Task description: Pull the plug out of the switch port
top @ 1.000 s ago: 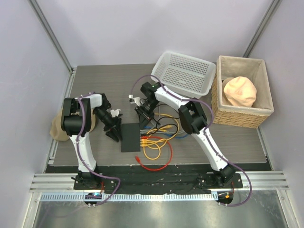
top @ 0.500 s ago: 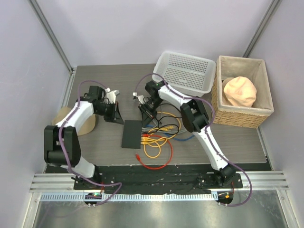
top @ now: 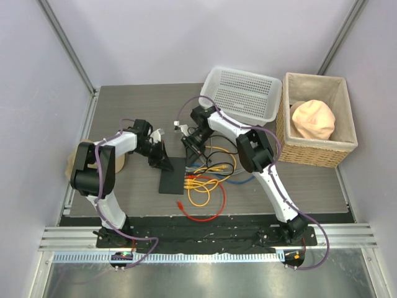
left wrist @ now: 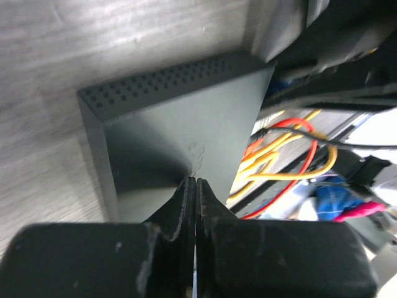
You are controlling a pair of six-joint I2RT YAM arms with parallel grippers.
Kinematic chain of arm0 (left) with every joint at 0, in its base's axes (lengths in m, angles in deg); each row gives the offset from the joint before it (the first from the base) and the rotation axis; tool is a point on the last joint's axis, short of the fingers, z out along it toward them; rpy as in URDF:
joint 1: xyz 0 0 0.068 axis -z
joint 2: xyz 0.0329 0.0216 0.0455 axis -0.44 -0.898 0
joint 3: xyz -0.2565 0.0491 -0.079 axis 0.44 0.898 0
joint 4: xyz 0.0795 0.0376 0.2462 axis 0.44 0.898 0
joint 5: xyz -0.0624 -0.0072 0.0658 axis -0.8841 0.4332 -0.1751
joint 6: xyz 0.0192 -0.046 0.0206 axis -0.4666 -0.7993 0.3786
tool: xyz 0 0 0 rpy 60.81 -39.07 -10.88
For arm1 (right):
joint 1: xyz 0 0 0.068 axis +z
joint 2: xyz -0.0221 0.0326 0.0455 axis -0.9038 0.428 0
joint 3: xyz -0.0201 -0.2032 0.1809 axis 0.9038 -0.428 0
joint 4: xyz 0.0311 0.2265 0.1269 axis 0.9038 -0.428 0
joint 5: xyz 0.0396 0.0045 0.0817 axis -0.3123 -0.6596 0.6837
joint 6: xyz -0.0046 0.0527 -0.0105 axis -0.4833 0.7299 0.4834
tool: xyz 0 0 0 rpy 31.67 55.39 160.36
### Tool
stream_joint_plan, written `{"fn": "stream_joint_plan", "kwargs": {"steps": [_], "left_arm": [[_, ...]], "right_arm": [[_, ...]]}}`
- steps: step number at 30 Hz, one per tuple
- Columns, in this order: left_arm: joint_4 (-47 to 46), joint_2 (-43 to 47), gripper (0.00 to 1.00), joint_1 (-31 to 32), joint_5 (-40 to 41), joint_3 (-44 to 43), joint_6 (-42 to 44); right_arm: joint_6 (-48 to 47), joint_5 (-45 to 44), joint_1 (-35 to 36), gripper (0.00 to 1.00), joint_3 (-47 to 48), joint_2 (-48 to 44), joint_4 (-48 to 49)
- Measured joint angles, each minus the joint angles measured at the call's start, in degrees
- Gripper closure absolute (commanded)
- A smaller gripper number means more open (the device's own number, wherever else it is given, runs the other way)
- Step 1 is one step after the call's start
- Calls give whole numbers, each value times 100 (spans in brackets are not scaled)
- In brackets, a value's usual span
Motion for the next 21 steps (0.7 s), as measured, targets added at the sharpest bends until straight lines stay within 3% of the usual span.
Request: {"fn": "stream_joint_plan", "kwargs": {"steps": [6,10,12,15,17,18,21], "left_arm": [[184,-579,100,-15,-439,-492,-179],[308,-743,100,-15,-625,-636,35],[382,-772,100,-15,-662,-691,221],[501,-785,100,-9,-660,-778,544],[579,-785,100,0,-623,-828,719],[605,-785,100,0,-614,-844,752],[656,-782,100,11,-575,-881,822]], "right_arm": [[-1073,332,-304,99,-352,-87,-595],[-1001,118,-546,98,-50,42,-964],[-870,-109,-601,71,127,61,-979],[-885,-278,-654,48,507,116,-988],[-1040,-214,-669,41,684,103,-1001],[-1102,-195,-669,29,699,63,-1003],[-1296,-269,-673,24,485,-291,-977]]}}
